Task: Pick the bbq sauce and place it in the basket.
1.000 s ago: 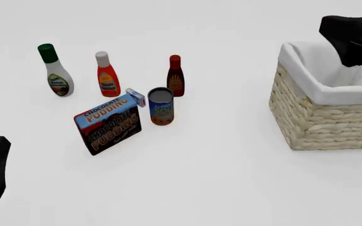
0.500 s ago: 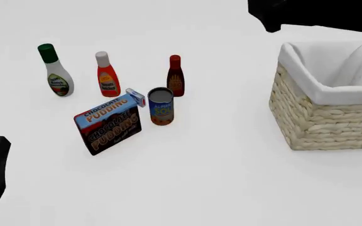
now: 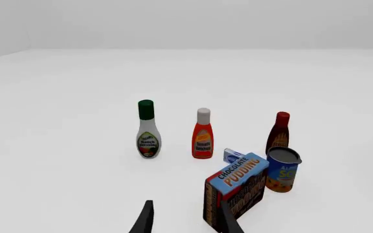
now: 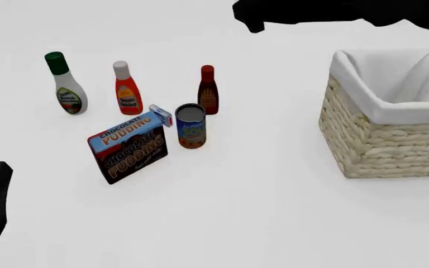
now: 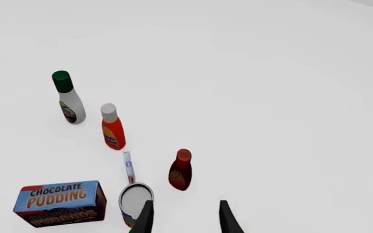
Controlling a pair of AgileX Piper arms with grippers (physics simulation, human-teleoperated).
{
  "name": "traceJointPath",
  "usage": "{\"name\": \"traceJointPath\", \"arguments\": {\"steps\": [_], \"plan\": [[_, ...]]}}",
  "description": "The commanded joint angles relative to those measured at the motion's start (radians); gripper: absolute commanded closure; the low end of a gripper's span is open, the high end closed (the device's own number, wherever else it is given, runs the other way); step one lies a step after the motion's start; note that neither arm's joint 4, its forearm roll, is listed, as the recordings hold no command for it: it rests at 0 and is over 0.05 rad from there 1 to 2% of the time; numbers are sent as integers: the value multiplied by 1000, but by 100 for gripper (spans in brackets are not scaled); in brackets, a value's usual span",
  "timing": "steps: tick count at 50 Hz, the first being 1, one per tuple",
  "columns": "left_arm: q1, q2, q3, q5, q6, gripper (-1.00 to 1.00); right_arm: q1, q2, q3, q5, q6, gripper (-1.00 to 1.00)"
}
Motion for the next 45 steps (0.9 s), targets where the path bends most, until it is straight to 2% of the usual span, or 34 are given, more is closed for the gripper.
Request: {"name": "traceJointPath", "arguments": {"steps": [1,11,24,45], "plan": [[0,0,0,0,0,-100,33,123,-121,27,19,-100],[0,0,0,0,0,-100,29,241,-244,57,17,-100],[0,0,0,0,0,-100,22,457,-475,122,20,-100],[0,0,0,0,0,-100,6,700,-723,188,18,-100]]}}
